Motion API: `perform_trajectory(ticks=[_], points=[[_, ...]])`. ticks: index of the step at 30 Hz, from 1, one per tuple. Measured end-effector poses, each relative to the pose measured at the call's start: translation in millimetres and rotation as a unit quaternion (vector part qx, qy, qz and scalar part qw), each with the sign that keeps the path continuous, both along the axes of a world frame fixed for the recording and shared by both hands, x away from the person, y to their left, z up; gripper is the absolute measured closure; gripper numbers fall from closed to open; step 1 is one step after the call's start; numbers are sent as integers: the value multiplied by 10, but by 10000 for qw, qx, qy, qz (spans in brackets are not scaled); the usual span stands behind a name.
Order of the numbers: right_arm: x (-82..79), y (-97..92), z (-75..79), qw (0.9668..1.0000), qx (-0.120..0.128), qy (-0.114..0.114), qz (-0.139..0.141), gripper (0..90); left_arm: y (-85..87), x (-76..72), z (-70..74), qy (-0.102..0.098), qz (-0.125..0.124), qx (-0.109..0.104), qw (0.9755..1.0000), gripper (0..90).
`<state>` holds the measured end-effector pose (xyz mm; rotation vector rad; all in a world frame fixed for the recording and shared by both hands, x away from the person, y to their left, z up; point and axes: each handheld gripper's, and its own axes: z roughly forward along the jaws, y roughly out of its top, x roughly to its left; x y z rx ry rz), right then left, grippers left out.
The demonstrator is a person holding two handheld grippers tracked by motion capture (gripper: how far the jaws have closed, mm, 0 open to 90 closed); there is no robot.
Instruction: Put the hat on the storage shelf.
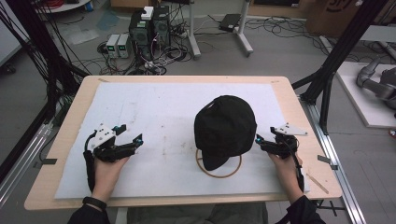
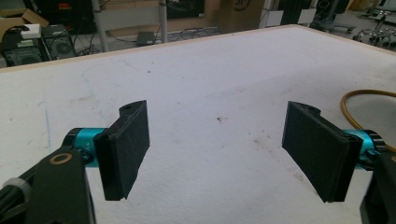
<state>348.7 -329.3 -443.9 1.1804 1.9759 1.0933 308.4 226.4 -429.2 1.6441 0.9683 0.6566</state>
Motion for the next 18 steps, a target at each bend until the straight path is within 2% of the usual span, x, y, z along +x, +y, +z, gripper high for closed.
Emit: perform_trajectory(ticks=[6,14,18], points=[[-5,11,-9,10000,-32,25,33,305,-6,4,-9,-7,4,14,10000,233],[-9,-3,-11,10000,-53,21,59,305,23,23,-41,87,106,40,9999,233],[-10,-2,-14,10000,-47,59,55,304,45,26,-45,95,131,-112,9998,232]])
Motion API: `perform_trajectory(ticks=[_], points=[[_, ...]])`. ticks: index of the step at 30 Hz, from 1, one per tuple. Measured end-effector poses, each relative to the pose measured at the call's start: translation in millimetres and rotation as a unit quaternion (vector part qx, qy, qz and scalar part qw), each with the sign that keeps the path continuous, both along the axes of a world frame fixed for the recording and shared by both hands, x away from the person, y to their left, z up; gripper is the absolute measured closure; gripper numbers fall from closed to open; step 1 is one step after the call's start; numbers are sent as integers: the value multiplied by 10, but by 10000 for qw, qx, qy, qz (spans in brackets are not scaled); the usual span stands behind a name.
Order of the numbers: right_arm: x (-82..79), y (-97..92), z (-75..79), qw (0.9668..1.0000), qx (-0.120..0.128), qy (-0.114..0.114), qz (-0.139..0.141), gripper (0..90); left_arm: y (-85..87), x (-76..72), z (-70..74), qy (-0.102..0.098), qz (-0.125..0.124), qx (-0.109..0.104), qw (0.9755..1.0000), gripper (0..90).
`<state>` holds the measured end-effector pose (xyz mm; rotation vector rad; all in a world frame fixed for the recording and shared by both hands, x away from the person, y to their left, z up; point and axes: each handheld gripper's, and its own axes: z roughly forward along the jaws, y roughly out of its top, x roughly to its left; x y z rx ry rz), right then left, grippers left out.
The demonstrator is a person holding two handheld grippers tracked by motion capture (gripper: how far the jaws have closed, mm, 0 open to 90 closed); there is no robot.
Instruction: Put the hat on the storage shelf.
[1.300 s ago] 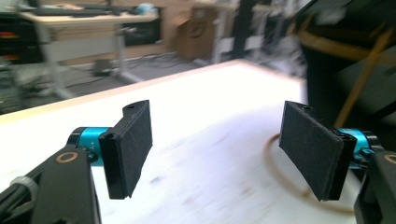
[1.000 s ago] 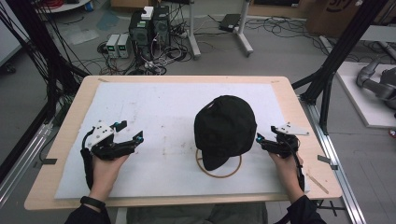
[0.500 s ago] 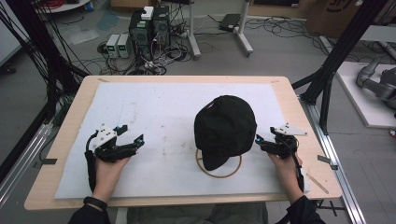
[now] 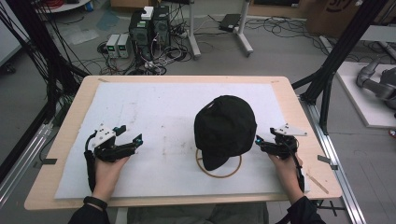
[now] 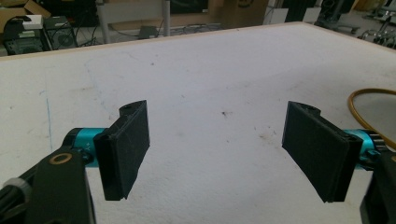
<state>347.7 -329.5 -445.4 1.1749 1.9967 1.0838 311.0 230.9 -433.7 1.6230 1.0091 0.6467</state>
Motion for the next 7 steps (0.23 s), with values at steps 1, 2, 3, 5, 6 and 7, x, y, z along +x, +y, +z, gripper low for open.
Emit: perform_trajectory(ticks=[1,2,3,5,6,7], points=[[0,2,0,10000,8,7,-5,304,2,0,2,1,6,10,10000,233],[1,2,-1,10000,3,6,-5,305,1,0,2,-6,4,3,10000,233],[1,3,-2,10000,7,6,-5,304,1,0,3,-13,6,1,10000,233],[3,1,-2,10000,-14,4,9,304,2,2,2,-5,4,8,10000,233],[2,1,-2,10000,-21,9,4,304,3,1,2,-7,11,31,10000,232],[4,1,-3,10000,-15,2,7,304,5,1,3,-8,7,25,10000,233]])
